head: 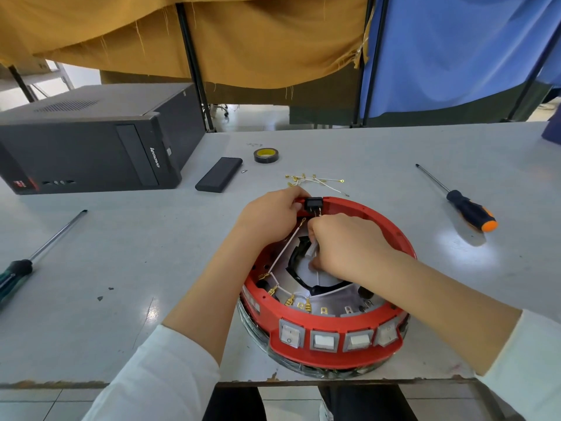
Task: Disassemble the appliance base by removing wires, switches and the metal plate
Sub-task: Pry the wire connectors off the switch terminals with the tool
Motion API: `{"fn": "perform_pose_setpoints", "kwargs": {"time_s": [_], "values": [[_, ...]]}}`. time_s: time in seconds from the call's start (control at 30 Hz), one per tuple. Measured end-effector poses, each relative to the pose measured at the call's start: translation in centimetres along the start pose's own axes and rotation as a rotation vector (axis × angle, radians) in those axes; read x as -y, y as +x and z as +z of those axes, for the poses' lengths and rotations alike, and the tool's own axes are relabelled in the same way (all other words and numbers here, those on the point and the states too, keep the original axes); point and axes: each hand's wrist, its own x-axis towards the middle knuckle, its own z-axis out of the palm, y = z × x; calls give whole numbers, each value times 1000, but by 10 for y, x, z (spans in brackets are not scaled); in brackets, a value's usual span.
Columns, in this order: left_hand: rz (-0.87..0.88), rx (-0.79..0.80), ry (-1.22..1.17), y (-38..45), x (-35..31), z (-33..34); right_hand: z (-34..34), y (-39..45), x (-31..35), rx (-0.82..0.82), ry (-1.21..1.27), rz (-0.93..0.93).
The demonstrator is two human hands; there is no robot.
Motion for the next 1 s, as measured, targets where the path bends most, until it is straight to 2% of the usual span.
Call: {"fn": "perform_pose_setpoints", "kwargs": {"time_s": [0.37, 0.6, 0.77, 0.9, 1.0], "values": [[6, -4, 3, 1, 1, 0, 5, 0, -3, 41, 197, 86], [1, 3, -5, 1, 0, -1, -8, -7, -9, 85, 618, 171], [-4, -3, 18, 0, 0, -1, -13, -11, -9, -88, 708, 214], [-2, 16, 16, -2, -1, -2, -25, -1, -16, -256, 884, 254], [-5, 16, 13, -3, -2, -3, -42, 20, -30, -218, 1043, 267]]}}
